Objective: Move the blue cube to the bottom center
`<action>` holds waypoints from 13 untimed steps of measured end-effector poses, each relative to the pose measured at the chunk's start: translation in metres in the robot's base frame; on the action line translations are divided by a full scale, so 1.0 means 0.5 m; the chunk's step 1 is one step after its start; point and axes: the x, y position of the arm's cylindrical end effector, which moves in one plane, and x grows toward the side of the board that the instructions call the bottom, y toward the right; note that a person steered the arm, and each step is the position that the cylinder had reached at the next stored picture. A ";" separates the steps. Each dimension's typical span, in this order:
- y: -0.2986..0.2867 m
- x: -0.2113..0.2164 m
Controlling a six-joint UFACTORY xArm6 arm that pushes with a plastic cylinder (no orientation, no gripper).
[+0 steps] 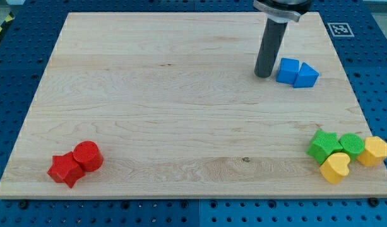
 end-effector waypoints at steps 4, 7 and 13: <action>0.149 -0.147; 0.078 0.032; -0.009 0.289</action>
